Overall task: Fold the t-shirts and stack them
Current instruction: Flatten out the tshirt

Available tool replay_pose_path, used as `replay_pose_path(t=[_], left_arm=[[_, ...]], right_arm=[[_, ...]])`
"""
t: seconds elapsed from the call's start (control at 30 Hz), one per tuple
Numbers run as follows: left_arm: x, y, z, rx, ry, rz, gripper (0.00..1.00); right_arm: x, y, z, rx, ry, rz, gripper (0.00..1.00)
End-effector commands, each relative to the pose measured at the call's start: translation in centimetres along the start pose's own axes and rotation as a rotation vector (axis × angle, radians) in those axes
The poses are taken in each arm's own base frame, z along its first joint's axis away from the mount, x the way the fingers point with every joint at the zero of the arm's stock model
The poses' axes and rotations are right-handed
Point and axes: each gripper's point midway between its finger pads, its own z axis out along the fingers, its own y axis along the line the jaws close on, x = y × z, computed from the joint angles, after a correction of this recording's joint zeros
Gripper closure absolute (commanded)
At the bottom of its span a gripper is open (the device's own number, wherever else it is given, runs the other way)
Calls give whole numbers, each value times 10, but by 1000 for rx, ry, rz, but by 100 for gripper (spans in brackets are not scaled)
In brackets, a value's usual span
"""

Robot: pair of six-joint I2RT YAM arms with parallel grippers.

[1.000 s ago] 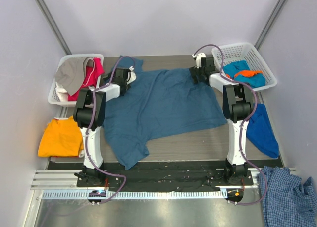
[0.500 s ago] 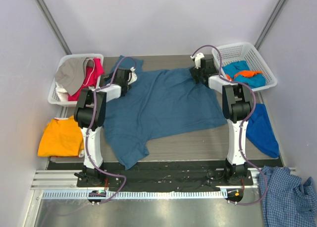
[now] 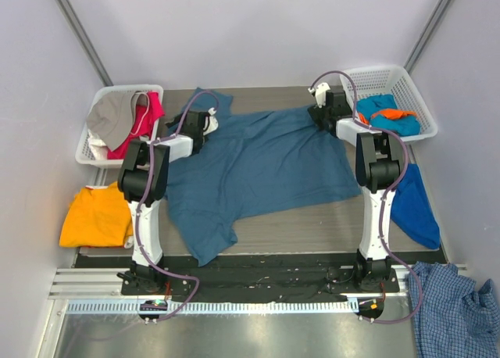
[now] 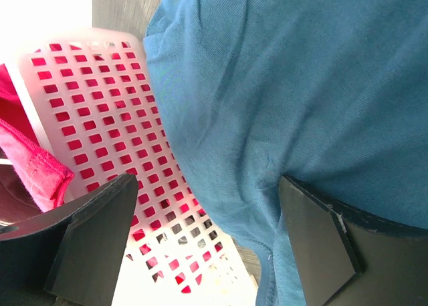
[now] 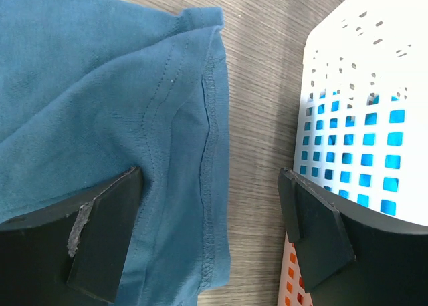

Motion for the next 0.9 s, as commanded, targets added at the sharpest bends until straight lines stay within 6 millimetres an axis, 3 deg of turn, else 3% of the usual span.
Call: replay_pose_path(t=[0.0, 0.17, 0.3, 0.7, 0.87], left_arm=[[19, -52, 12, 130, 40, 67, 7], [15, -48, 15, 107, 31, 50, 7], [6, -38, 12, 91, 10, 5, 7], [-44, 28, -23, 6, -117, -224, 2], [-55, 46, -31, -18, -137, -269, 0]], right_arm=[[45, -45, 5, 98, 135, -43, 9], [35, -50, 1, 91, 117, -28, 9], [23, -46, -14, 38, 104, 9, 9], [-35, -45, -84, -7, -15, 59, 7], [-52, -44, -102, -12, -51, 59, 6]])
